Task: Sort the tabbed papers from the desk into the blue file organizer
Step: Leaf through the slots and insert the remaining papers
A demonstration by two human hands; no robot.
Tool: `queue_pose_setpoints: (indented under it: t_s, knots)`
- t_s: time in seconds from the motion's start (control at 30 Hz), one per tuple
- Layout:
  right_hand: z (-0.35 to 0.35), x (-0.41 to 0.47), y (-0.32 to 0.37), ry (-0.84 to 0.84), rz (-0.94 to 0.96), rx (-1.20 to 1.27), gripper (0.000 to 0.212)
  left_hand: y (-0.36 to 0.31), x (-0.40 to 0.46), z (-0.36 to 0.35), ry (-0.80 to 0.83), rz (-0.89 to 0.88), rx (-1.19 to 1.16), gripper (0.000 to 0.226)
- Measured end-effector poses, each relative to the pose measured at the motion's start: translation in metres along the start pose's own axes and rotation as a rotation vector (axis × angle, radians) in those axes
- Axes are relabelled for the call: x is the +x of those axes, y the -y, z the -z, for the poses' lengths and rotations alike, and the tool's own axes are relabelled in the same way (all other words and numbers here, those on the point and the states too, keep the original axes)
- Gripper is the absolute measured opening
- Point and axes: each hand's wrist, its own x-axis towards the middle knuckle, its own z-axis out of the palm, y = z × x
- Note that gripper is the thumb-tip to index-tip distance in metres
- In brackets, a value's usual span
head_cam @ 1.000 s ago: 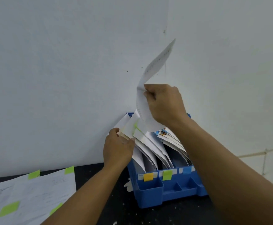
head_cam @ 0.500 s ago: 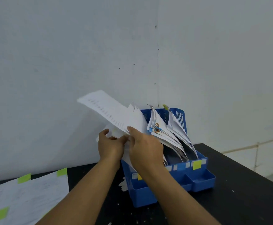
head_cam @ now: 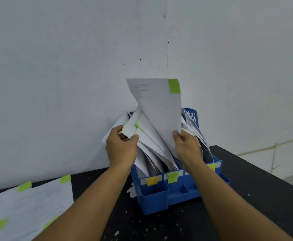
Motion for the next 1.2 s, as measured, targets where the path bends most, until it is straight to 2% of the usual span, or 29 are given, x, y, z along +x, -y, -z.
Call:
queue_pose_setpoints:
  t_s: [0.27, 0.43, 0.53, 0.6, 0.7, 0.8, 0.87, 0.97, 1.07, 1.13, 1.2]
  knots:
    - [0.002, 0.000, -0.013, 0.087, -0.015, 0.021, 0.018, -0.002, -0.001, -0.012, 0.030, -0.079, 0.051, 0.039]
    - [-0.006, -0.003, -0.029, 0.140, -0.028, 0.012, 0.028, -0.002, -0.001, -0.012, 0.025, -0.110, 0.074, 0.047]
    - [-0.005, 0.000, -0.032, 0.148, 0.035, -0.150, 0.017, -0.003, -0.002, -0.011, 0.042, -0.120, 0.090, 0.058]
    - [-0.003, 0.001, -0.034, 0.160, 0.078, -0.304, 0.024, -0.003, -0.002, -0.011, 0.065, -0.129, 0.103, 0.062]
    - [-0.001, -0.002, -0.037, 0.270, 0.121, -0.436, 0.031, 0.001, -0.001, -0.010, 0.087, -0.140, 0.135, 0.064]
    - [-0.002, -0.006, -0.043, 0.377, 0.253, -0.557, 0.019, 0.004, -0.001, -0.011, 0.092, -0.156, 0.158, 0.068]
    - [-0.003, -0.007, -0.046, 0.389, 0.284, -0.662, 0.031, 0.003, -0.004, -0.012, 0.094, -0.188, 0.225, 0.078]
    - [-0.009, -0.010, -0.045, 0.365, 0.261, -0.770, 0.020, 0.004, -0.011, -0.014, 0.128, -0.239, 0.367, 0.093]
    - [-0.012, -0.009, -0.039, 0.356, 0.304, -0.882, 0.018, 0.010, -0.022, -0.017, 0.166, -0.310, 0.632, 0.105]
    - [-0.012, -0.007, -0.035, 0.399, 0.311, -0.939, 0.017, 0.011, -0.028, -0.021, 0.145, -0.338, 0.784, 0.105]
    - [-0.010, -0.009, -0.029, 0.497, 0.286, -0.919, 0.029, 0.011, -0.027, -0.026, 0.083, -0.294, 0.756, 0.104]
